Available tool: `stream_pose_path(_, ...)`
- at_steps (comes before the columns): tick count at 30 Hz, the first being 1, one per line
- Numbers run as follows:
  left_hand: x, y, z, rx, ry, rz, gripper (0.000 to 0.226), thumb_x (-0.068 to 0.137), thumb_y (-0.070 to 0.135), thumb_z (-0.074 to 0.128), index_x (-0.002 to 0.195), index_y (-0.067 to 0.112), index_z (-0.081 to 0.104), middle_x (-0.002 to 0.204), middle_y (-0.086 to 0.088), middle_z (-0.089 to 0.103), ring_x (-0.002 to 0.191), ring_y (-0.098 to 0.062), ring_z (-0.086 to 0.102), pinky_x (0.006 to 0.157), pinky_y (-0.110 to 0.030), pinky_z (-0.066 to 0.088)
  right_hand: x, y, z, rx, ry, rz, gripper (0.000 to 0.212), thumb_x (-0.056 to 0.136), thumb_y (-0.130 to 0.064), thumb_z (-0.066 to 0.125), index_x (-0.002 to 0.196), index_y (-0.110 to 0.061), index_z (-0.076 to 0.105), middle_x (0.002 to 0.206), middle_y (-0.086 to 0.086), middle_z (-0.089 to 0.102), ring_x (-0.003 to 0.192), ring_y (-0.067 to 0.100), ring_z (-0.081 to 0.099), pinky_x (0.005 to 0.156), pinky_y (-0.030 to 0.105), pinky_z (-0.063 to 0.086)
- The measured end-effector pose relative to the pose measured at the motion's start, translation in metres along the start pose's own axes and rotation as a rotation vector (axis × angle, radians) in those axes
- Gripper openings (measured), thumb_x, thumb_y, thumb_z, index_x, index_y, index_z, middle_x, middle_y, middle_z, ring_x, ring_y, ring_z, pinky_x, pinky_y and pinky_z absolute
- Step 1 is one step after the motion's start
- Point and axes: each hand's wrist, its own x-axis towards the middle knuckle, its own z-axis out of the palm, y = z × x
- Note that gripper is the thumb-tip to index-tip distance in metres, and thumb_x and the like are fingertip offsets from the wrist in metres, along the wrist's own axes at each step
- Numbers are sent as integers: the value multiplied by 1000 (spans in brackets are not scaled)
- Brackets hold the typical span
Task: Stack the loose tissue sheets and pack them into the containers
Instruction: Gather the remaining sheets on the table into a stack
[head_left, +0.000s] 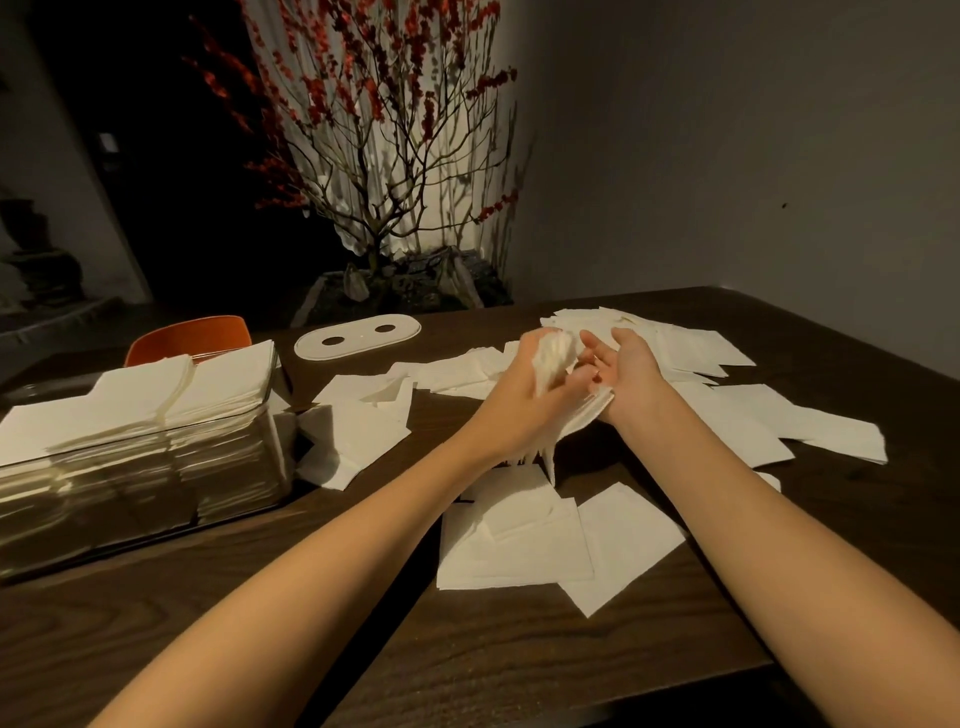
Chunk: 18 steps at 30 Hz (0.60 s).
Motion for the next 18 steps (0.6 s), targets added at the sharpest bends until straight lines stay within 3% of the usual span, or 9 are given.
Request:
stream_pose_path(2, -2, -3, 5, 37, -78, 54, 60, 95, 37, 56, 144, 16, 28, 130, 0, 51, 114, -6, 54, 87, -12, 46, -1, 0, -1, 35, -10, 10, 40, 102, -41, 32, 99, -15, 62, 126, 11, 59, 113, 28, 57, 93, 38, 48)
stream_pose_path(4, -4, -2, 7, 102, -119, 41, 73, 91, 36, 63, 146, 20, 18, 138, 1, 42, 120, -7, 47, 93, -17, 43, -7, -1, -1, 19, -24, -4, 41, 103, -39, 27, 105, -17, 60, 138, 11, 52, 128, 31, 47, 103, 41, 39)
stream_pose_path(6, -5, -3, 8, 196, -155, 41, 88, 85, 35, 71, 148, 22, 10, 148, 0, 29, 132, -12, 35, 108, -28, 36, -10, -2, -1, 49, 11, -6, 42, 103, -41, 28, 94, -17, 62, 127, 8, 58, 122, 30, 53, 96, 41, 44)
stream_pose_path(8, -6, -3, 8, 300, -212, 31, 98, 83, 33, 74, 150, 23, 3, 155, 1, 16, 141, -15, 23, 117, -34, 26, -6, -2, -2, 116, 49, -8, 42, 102, -41, 33, 96, -14, 65, 112, 6, 65, 103, 22, 62, 92, 32, 50)
stream_pose_path(11, -5, -6, 9, 381, -220, -7, 97, 84, 27, 73, 149, 21, 1, 152, 1, 13, 140, -17, 21, 117, -37, 26, -3, -1, -1, 202, 54, -3, 40, 100, -39, 38, 102, -10, 66, 81, 5, 60, 62, 12, 49, 66, 21, 46)
stream_pose_path(14, -3, -6, 12, 302, -155, -20, 84, 86, 16, 69, 145, 19, 10, 145, -3, 24, 133, -17, 31, 108, -32, 37, -3, 2, 1, 254, 30, -19, 41, 100, -40, 39, 88, -10, 64, 76, 5, 56, 59, 12, 44, 62, 23, 43)
stream_pose_path(17, 1, -10, 10, 151, -99, -134, 72, 89, 12, 62, 144, 16, 14, 129, 1, 39, 116, -12, 44, 82, -16, 42, -4, 3, 3, 332, -13, -32, 39, 99, -39, 41, 87, -9, 63, 75, 5, 53, 62, 13, 42, 67, 24, 42)
stream_pose_path(18, 2, -9, 8, 85, -83, -180, 65, 90, 13, 60, 142, 15, 20, 125, 1, 44, 110, -12, 47, 78, -16, 43, -4, 3, 4, 355, -27, -29, 38, 98, -39, 42, 88, -8, 62, 76, 6, 53, 63, 13, 42, 68, 24, 41)
